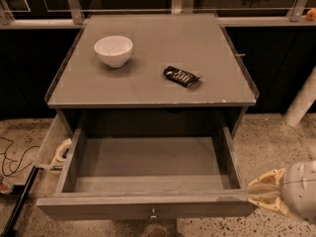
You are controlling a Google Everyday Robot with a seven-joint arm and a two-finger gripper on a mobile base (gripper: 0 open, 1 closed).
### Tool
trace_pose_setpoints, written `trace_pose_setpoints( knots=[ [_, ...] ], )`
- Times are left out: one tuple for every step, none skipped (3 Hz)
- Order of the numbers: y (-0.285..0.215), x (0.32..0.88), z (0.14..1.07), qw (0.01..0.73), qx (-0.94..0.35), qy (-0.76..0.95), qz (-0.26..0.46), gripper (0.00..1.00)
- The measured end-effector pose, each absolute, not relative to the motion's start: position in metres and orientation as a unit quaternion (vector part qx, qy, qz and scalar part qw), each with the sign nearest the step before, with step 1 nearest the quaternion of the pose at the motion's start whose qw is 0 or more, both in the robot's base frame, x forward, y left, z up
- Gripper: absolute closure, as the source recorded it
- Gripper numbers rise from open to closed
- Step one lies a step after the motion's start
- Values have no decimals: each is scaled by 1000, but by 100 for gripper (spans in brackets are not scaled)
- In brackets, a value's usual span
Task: Close top drawer
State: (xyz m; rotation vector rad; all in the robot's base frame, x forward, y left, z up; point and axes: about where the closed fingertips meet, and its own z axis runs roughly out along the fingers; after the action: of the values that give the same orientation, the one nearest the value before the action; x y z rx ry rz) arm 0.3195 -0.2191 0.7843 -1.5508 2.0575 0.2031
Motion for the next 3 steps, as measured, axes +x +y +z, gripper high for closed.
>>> trace_pose_setpoints(
  knots=[
    [-215, 318, 771, 270, -575, 768, 86, 100],
    [-199, 317, 736, 270, -567, 769, 120, 100],
    [-179, 320, 700, 273, -564, 764, 151, 100]
  ],
)
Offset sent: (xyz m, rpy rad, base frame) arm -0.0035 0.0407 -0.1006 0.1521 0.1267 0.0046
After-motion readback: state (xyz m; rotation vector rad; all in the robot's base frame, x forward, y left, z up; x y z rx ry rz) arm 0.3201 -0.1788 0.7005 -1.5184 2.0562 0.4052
